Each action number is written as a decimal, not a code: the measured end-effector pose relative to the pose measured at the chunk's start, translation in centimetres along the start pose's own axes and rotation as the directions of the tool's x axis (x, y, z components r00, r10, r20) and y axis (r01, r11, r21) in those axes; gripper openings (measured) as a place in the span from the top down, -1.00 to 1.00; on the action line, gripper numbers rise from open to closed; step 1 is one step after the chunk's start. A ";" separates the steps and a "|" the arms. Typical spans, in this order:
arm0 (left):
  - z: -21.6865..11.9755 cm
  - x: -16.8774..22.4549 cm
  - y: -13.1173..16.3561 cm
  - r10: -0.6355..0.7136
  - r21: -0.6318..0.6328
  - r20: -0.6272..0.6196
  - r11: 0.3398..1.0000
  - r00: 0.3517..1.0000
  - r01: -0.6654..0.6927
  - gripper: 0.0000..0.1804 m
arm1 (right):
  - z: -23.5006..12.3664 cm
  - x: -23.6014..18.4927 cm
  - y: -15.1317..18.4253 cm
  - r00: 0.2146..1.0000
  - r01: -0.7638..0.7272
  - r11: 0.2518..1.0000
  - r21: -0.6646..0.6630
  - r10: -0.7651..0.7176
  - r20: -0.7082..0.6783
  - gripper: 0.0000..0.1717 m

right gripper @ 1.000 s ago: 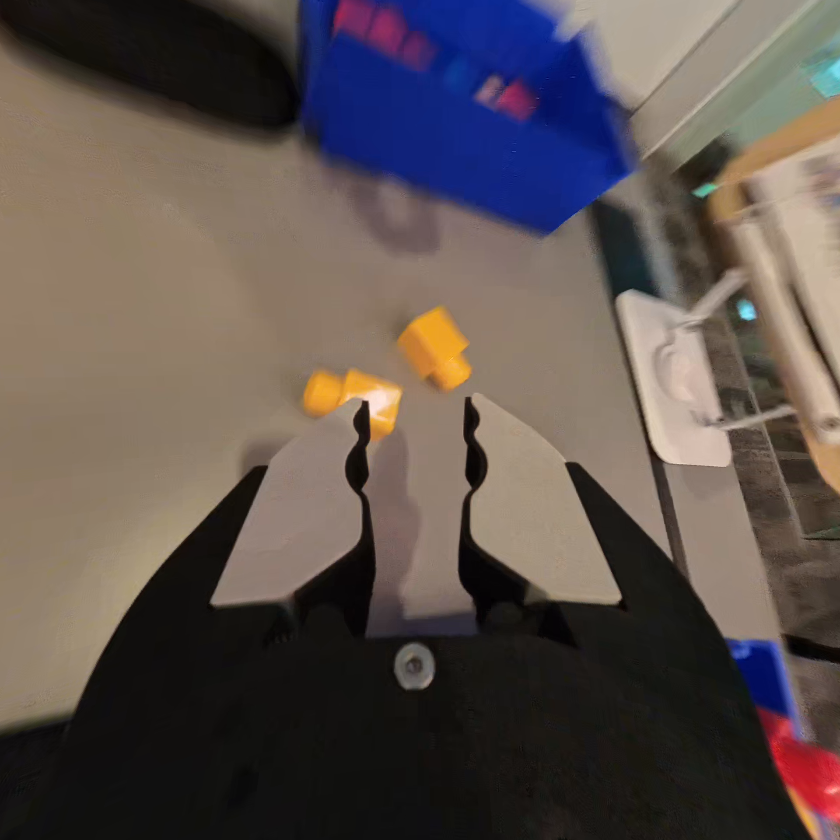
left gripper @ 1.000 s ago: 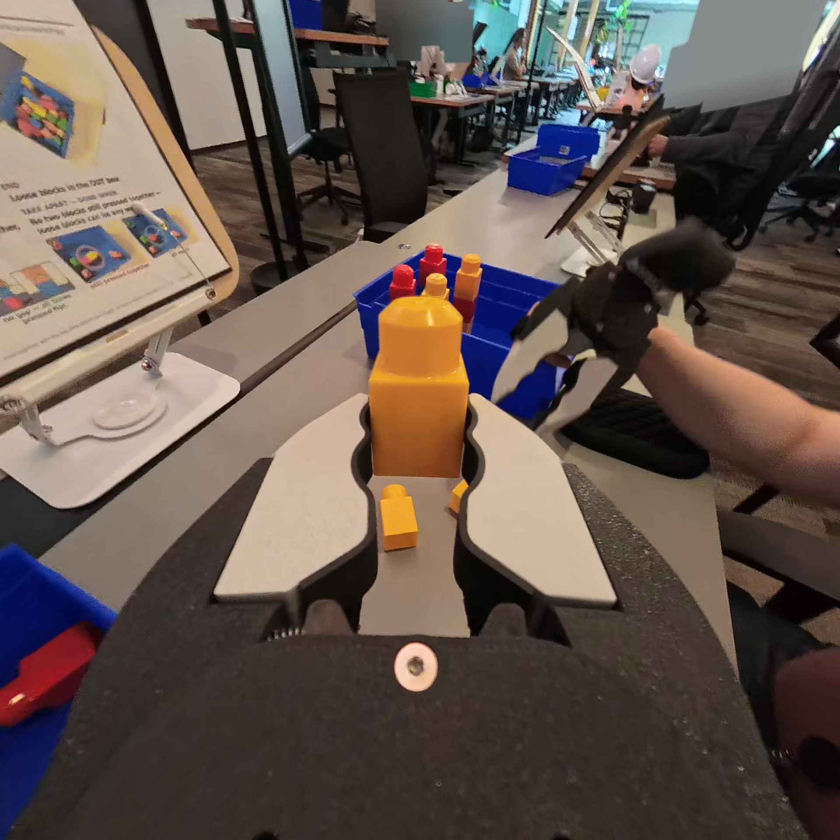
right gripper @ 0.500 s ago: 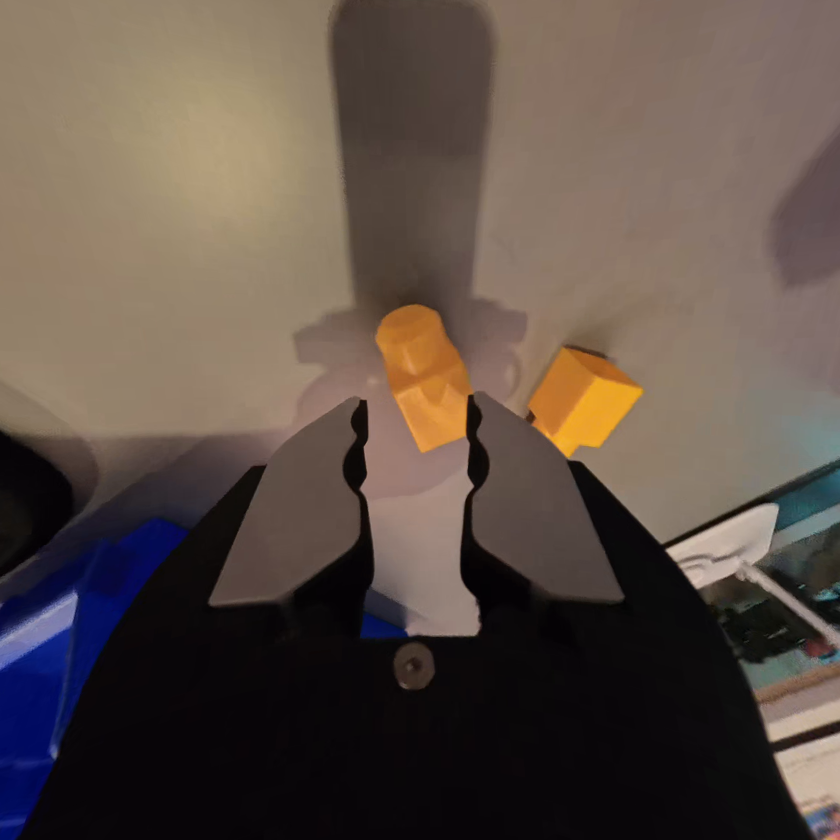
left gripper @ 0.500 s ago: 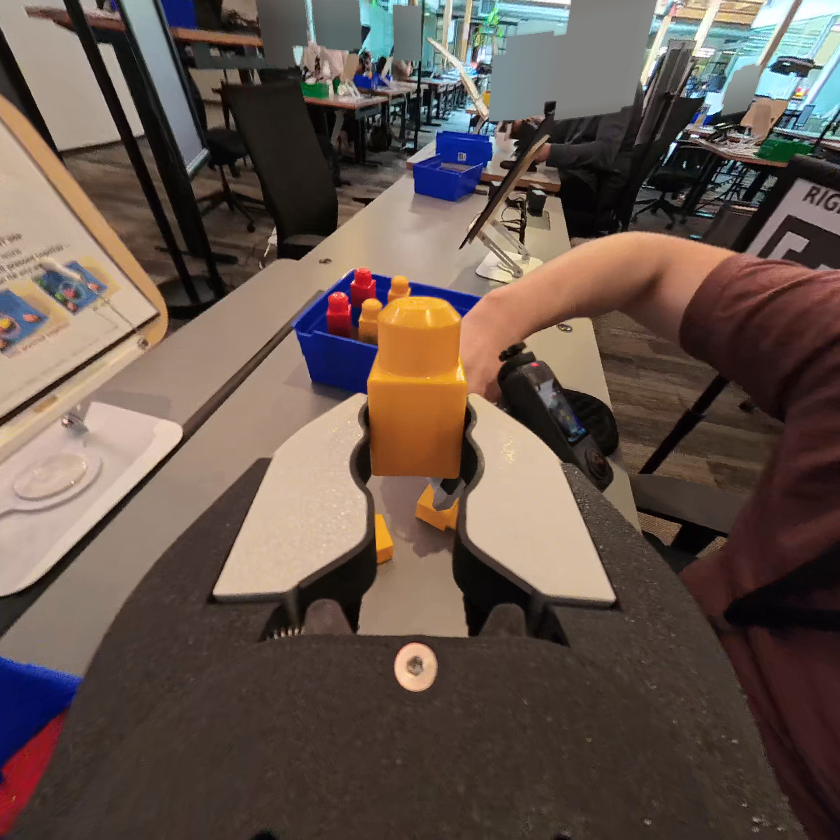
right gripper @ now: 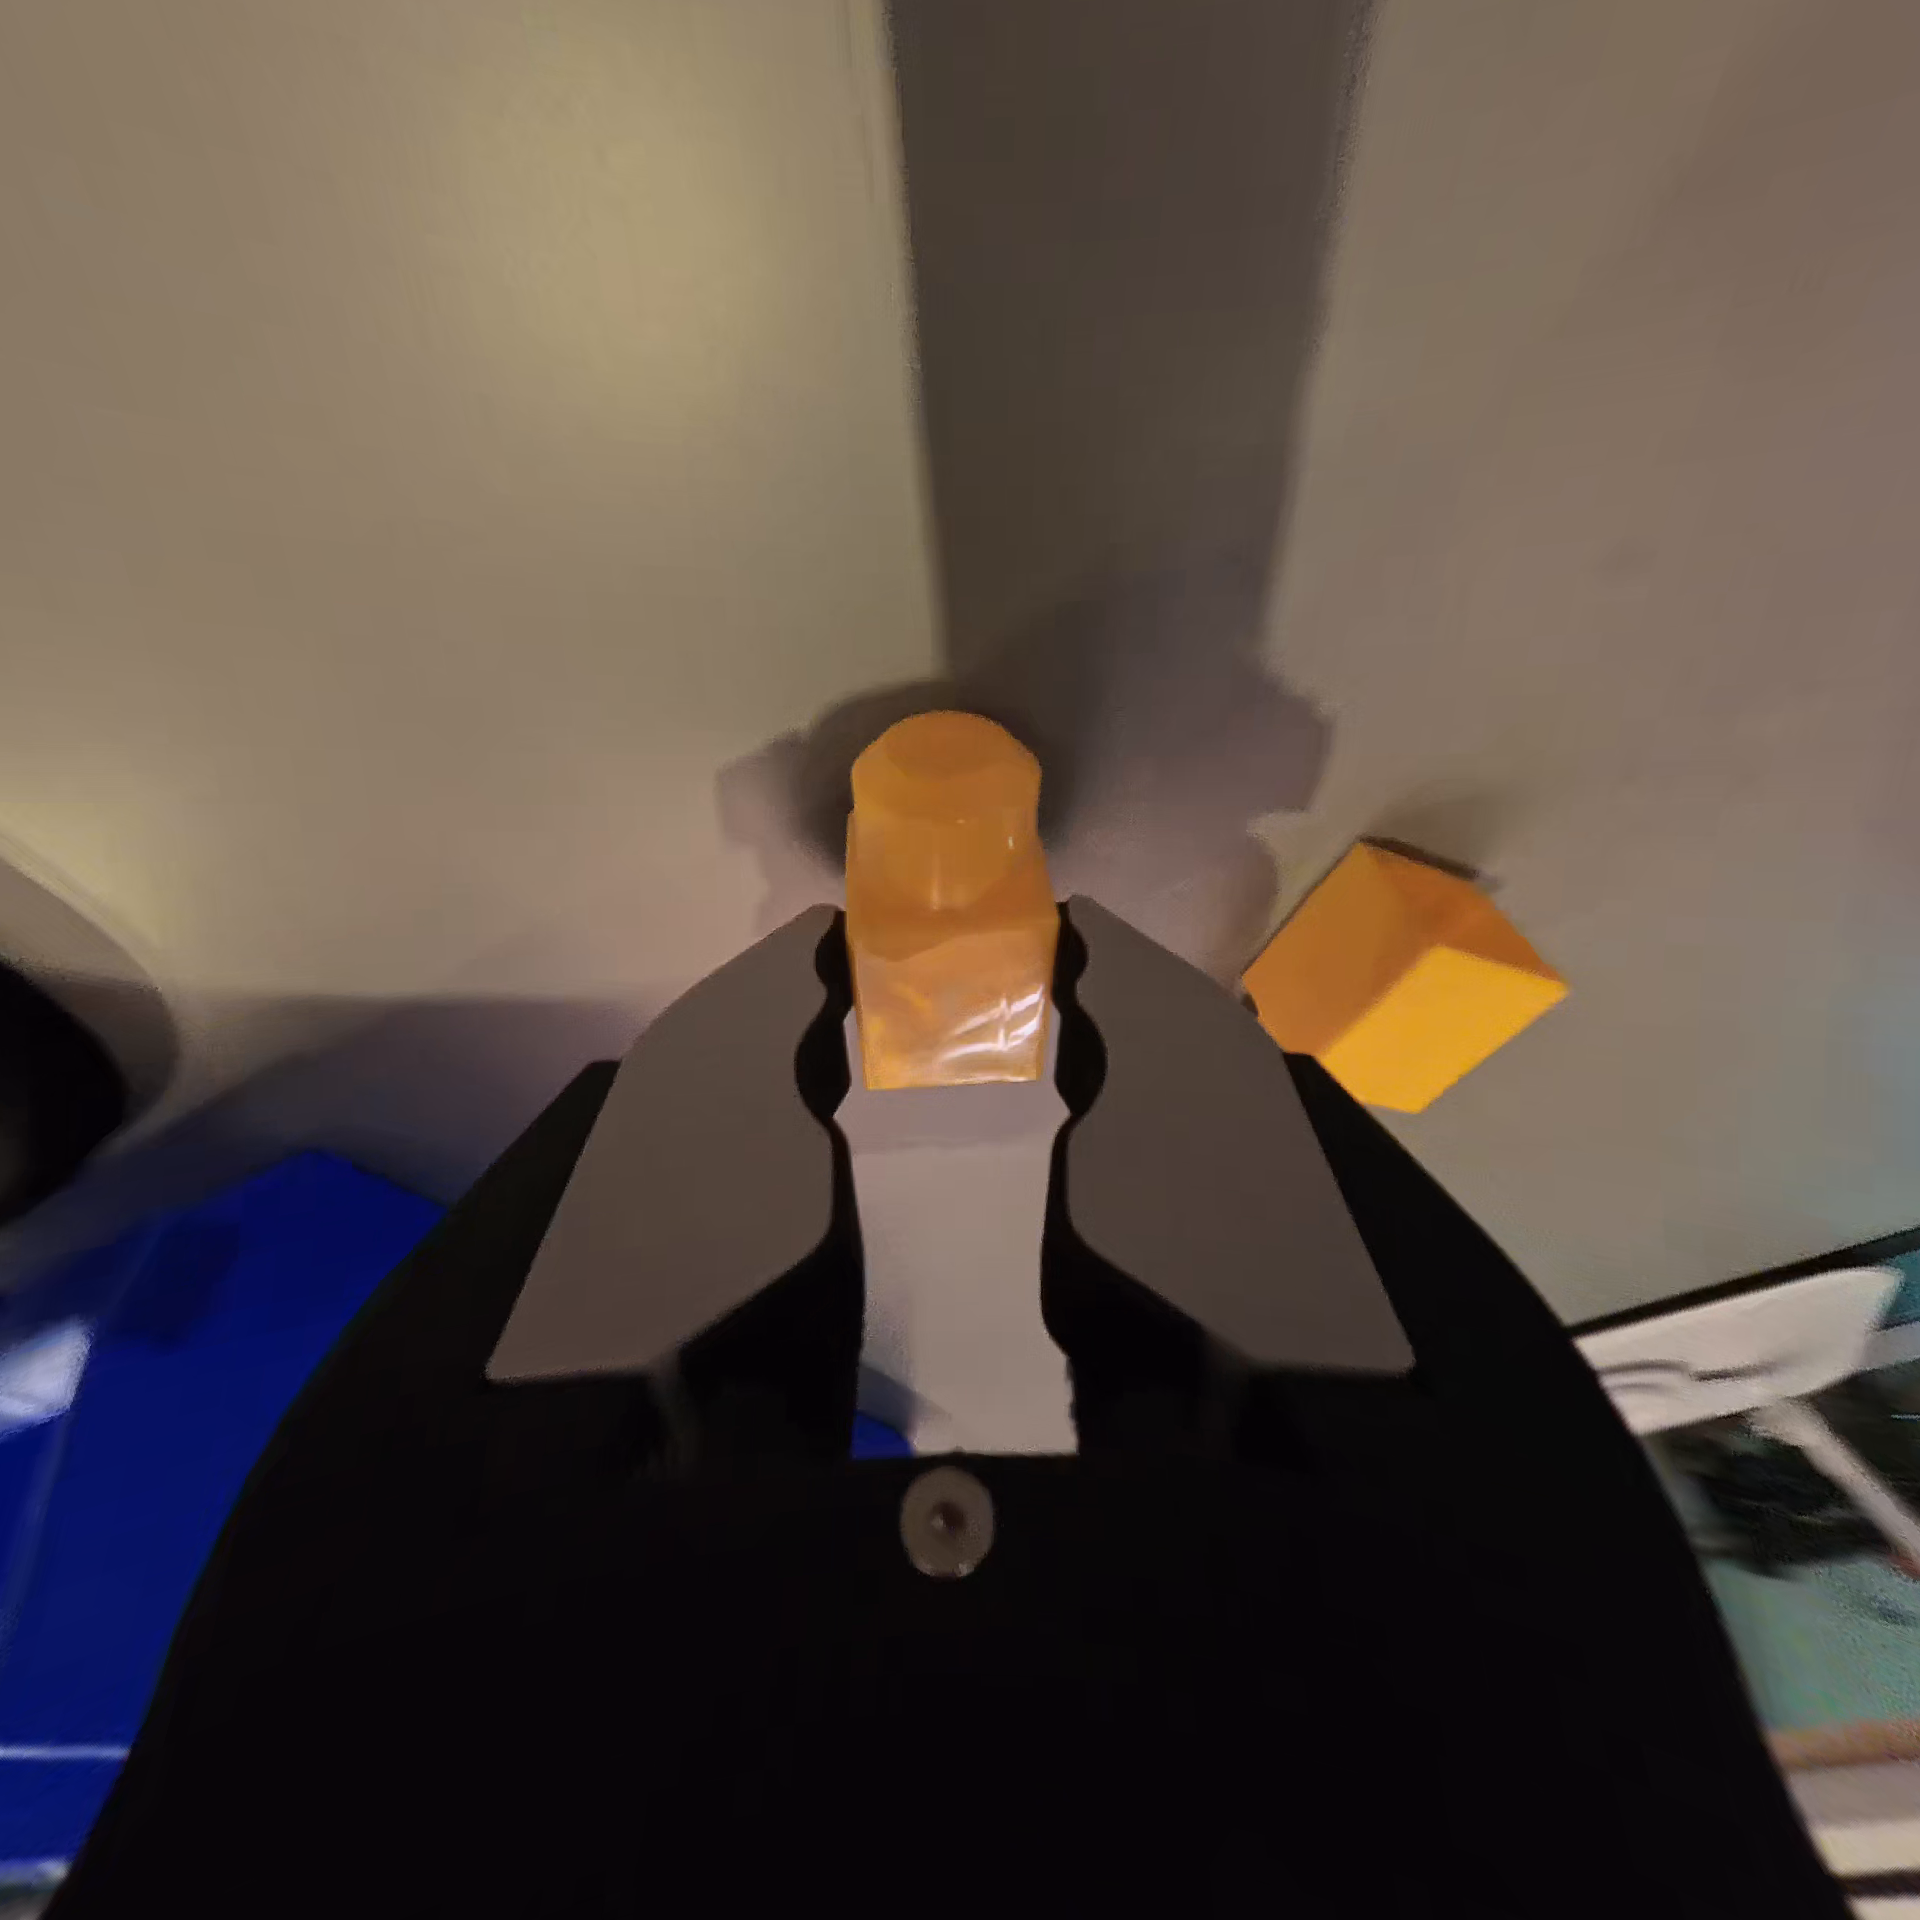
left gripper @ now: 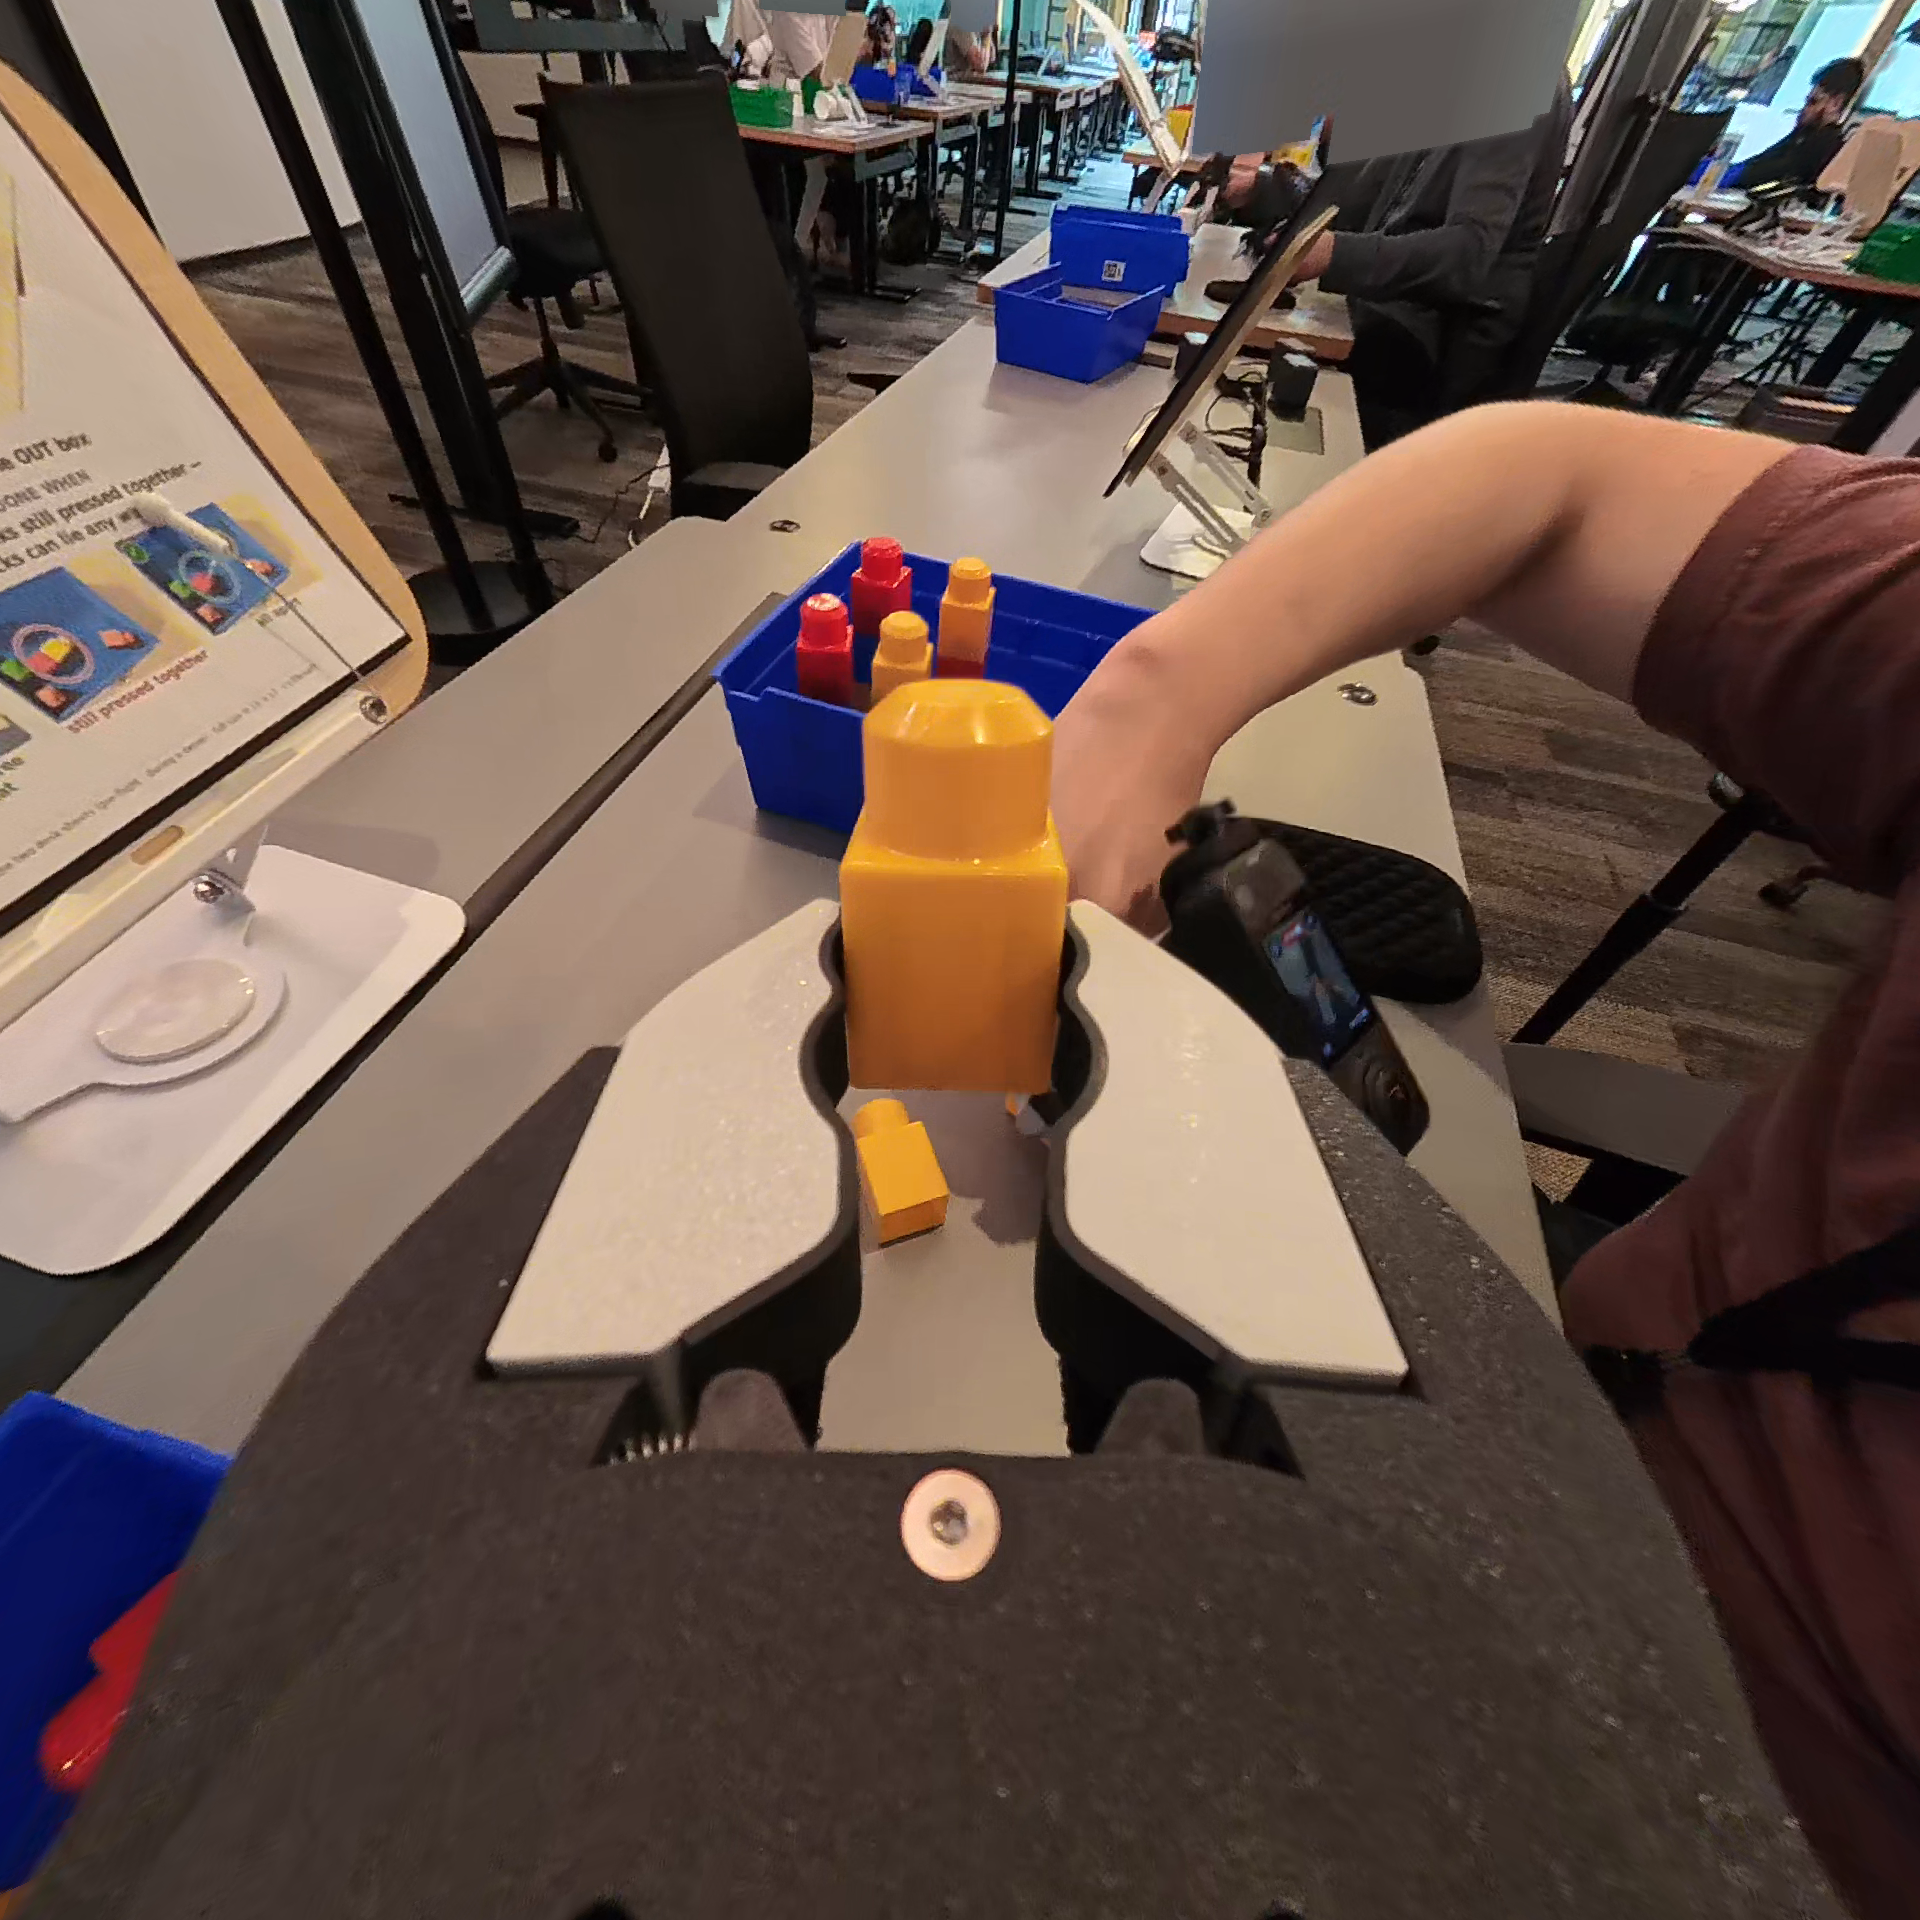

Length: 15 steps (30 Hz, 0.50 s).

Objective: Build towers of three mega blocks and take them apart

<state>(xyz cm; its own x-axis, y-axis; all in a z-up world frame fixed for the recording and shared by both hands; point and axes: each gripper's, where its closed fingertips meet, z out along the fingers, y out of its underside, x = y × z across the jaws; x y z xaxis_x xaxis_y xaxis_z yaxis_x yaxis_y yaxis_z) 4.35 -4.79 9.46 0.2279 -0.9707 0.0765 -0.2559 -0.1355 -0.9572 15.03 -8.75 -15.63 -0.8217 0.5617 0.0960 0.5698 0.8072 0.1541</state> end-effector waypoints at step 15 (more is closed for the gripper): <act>2.1 -1.1 -1.6 -0.067 0.300 -0.130 0.948 0.989 0.104 0.60 | -32.9 5.3 2.7 0.572 0.055 -0.339 0.939 0.782 0.249 0.56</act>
<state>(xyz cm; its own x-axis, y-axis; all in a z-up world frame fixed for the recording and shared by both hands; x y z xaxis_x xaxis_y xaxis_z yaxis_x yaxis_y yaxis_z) 6.51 -3.13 10.35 0.1205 -0.9770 0.1762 0.0624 -0.1697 -0.9835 11.89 -9.58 17.62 -0.0224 0.9973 -0.0696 -0.2301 -0.0728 -0.9704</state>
